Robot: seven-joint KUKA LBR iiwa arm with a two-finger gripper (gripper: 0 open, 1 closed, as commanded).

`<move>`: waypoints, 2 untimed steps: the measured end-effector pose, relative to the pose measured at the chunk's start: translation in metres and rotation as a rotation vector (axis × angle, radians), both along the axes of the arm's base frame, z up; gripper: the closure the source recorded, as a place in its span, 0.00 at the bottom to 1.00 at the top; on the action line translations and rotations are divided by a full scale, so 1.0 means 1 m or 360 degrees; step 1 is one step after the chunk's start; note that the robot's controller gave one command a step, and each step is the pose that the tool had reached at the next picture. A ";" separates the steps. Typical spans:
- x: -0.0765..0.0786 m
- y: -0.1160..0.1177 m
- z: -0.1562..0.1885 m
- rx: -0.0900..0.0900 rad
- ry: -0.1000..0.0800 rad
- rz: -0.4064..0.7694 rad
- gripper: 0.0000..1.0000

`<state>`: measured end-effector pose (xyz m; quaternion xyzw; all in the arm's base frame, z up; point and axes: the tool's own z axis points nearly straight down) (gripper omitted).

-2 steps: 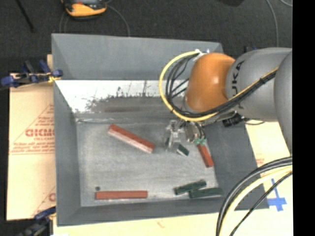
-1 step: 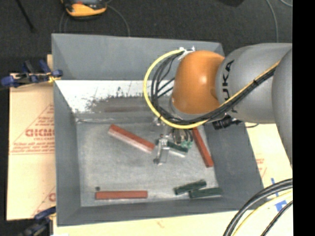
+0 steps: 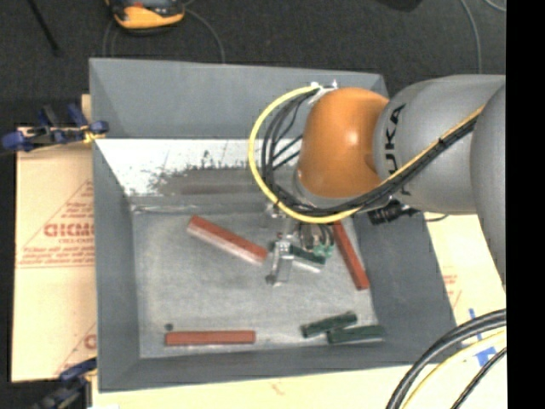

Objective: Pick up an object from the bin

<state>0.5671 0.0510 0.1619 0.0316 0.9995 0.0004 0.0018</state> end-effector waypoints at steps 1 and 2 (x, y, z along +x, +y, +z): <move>0.017 -0.005 -0.018 0.0004 -0.0014 -0.0085 0.00; 0.027 -0.002 -0.077 0.0000 -0.0008 -0.0187 0.00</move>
Offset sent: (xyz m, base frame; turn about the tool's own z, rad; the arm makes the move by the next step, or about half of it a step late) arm 0.0258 0.0025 -0.0919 0.1194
